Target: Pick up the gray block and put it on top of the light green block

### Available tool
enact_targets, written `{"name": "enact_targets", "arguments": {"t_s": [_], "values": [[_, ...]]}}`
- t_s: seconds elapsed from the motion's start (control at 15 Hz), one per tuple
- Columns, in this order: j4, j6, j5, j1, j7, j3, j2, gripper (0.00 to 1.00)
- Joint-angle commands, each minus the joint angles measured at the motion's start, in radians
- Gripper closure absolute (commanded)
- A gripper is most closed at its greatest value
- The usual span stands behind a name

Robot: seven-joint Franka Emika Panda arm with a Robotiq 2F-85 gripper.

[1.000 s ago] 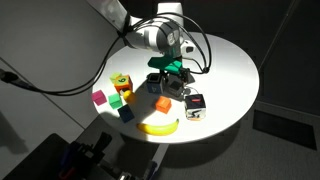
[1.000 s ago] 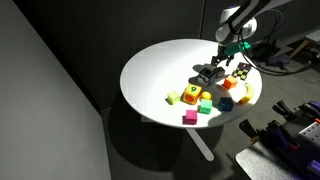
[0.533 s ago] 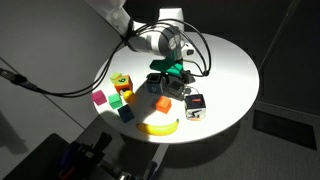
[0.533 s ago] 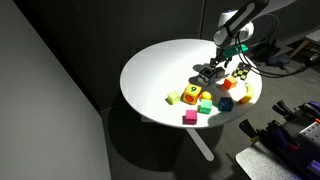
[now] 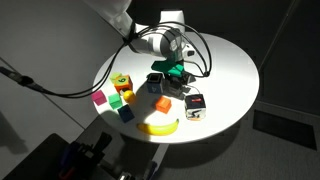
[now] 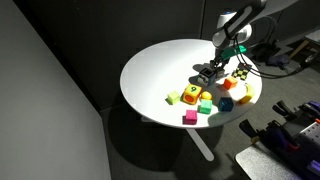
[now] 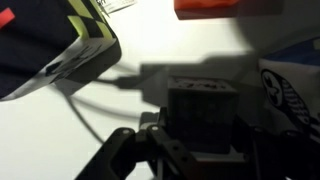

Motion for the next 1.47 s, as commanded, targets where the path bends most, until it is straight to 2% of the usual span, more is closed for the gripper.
{"name": "enact_targets", "arguments": {"t_s": [0.0,0.67,1.4], "values": [[0.017,-0.008,-0.011,-0.008,-0.01,0.0,-0.006,0.69],[-0.062,-0.026,-0.023,-0.018,-0.069,0.004,-0.121,0.69],[-0.27,-0.04,-0.062,-0.032,-0.194,0.013,-0.322,0.69]]}}
